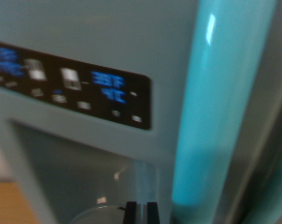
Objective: Close fridge door
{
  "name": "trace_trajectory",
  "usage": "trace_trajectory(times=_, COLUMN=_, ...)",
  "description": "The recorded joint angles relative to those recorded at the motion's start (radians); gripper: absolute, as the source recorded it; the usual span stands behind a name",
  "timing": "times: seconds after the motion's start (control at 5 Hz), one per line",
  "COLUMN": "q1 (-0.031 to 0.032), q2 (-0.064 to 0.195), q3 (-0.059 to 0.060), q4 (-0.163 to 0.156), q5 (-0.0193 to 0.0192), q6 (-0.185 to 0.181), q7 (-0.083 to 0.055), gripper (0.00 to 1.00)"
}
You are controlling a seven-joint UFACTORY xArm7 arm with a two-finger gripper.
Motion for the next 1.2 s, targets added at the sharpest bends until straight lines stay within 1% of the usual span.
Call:
trace_trajectory(times=0.2, q1=0.0, q2=0.05, q3=-0.023, q4=0.039, q5=0.0, q6=-0.004, q7=0.0, gripper=1.0)
trace_trajectory(times=0.4, q1=0.0, q2=0.05, q3=-0.023, q4=0.039, q5=0.0, q6=-0.004, q7=0.0, gripper=1.0)
trace_trajectory(times=0.6, q1=0.0, q2=0.091, q3=-0.041, q4=0.081, q5=0.0, q6=-0.007, q7=0.0, gripper=1.0)
trace_trajectory(times=0.8, q1=0.0, q2=0.091, q3=-0.041, q4=0.081, q5=0.0, q6=-0.007, q7=0.0, gripper=1.0)
trace_trajectory(times=1.0, q1=0.0, q2=0.125, q3=-0.046, q4=0.117, q5=0.0, q6=-0.008, q7=0.0, gripper=1.0)
trace_trajectory(times=1.2, q1=0.0, q2=0.125, q3=-0.046, q4=0.117, q5=0.0, q6=-0.008, q7=0.0, gripper=1.0)
